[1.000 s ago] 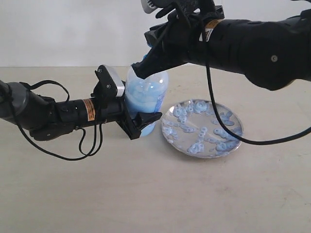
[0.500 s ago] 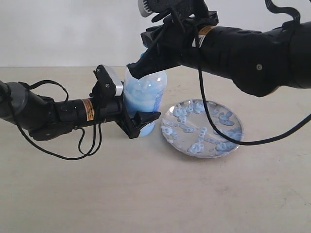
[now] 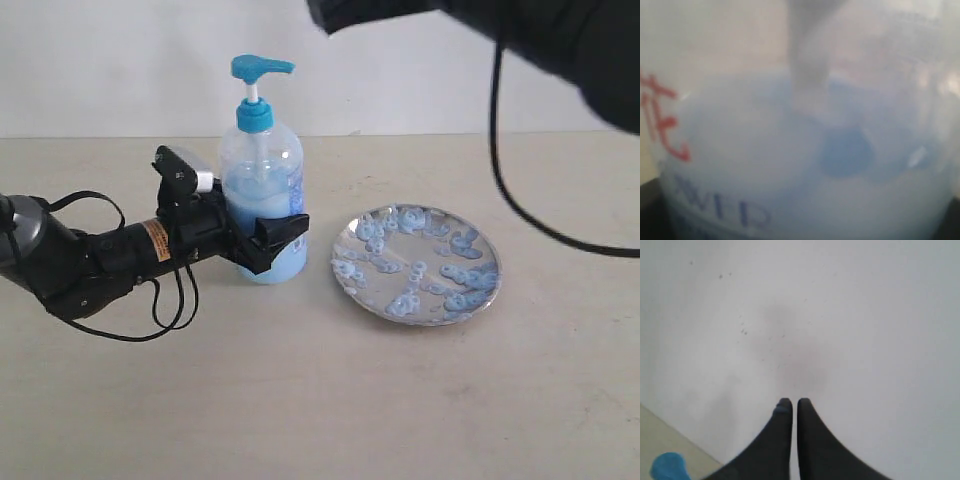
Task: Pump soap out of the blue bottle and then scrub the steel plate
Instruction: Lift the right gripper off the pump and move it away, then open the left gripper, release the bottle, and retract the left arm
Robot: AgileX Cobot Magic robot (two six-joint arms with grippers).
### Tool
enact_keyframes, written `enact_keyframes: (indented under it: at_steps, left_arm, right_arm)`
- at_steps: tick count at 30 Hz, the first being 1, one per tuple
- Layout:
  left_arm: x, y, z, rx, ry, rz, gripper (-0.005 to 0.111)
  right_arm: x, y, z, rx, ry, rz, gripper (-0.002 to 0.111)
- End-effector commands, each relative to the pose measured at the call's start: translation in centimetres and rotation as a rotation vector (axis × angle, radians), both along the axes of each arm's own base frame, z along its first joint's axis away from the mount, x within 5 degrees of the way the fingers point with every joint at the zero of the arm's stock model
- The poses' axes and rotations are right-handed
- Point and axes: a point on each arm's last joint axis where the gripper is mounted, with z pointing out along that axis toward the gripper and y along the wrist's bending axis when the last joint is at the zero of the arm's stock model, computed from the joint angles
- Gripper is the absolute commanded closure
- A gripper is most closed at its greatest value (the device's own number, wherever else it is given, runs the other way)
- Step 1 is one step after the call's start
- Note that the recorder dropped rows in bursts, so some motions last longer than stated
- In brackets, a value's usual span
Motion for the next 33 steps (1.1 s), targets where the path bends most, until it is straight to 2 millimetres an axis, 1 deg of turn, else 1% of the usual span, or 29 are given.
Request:
enact_keyframes:
  at_steps: [1,3,4,6,9,10,11,14,20,23,25,28,30,31,32,33]
  left_arm:
    - [-0.1,1.0,0.3,-0.084,-0.016,0.065,0.102]
    - [-0.2,0.9,0.3,-0.079,-0.018,0.058,0.095]
    - [-0.3,0.8,0.2,-0.074,-0.019,0.042,0.088]
    - [-0.6,0.6,0.2,-0.061,-0.021,0.003,0.07]
    - [-0.8,0.5,0.1,-0.059,-0.011,-0.029,0.021]
    - [-0.7,0.4,0.2,-0.064,-0.015,-0.019,0.0]
    - [-0.6,0.5,0.2,-0.07,-0.012,-0.01,-0.002]
    - [-0.6,0.4,0.3,-0.075,-0.009,-0.012,-0.002]
    - [-0.7,0.3,0.3,-0.068,-0.011,-0.03,-0.002]
    - [-0.6,0.4,0.6,-0.07,-0.02,-0.028,-0.002]
    - [-0.5,0.6,1.2,-0.073,-0.033,-0.024,-0.002]
    - [-0.5,1.5,2.9,-0.083,-0.065,0.003,-0.002]
    - [-0.6,2.7,4.6,-0.089,-0.098,0.033,0.0]
    - [-0.7,3.5,5.3,-0.09,-0.108,0.053,0.0]
    - [-1.0,4.4,6.5,-0.093,-0.129,0.074,0.0]
    - [-1.3,5.3,7.1,-0.091,-0.136,0.093,0.0]
  right_arm:
    - [-3.3,-2.7,1.8,-0.006,-0.01,-0.068,0.109]
    - [-4.9,-3.8,1.2,-0.019,0.01,-0.098,0.109]
    - [-5.5,-4.4,0.5,-0.032,0.029,-0.115,0.109]
    - [-6.4,-5.3,-1.3,-0.025,0.085,-0.158,0.109]
    - [-7.2,-6.3,-3.8,-0.028,0.148,-0.211,0.109]
    - [-7.4,-6.5,-4.6,-0.04,0.164,-0.22,0.109]
    - [-7.5,-6.6,-5.2,-0.051,0.175,-0.226,0.109]
    - [-7.6,-6.7,-6.1,-0.066,0.202,-0.221,0.109]
    - [-7.6,-6.7,-6.2,-0.056,0.211,-0.225,0.109]
    - [-7.6,-6.8,-6.2,-0.045,0.219,-0.229,0.109]
    - [-7.6,-6.8,-6.2,-0.045,0.219,-0.229,0.109]
    - [-7.6,-6.8,-6.2,-0.05,0.218,-0.229,0.109]
    - [-7.6,-6.8,-6.2,-0.049,0.215,-0.232,0.109]
    - [-7.6,-6.8,-6.2,-0.049,0.215,-0.232,0.109]
    - [-7.6,-6.8,-6.2,-0.049,0.215,-0.232,0.109]
    - [-7.6,-6.8,-6.2,-0.049,0.215,-0.232,0.109]
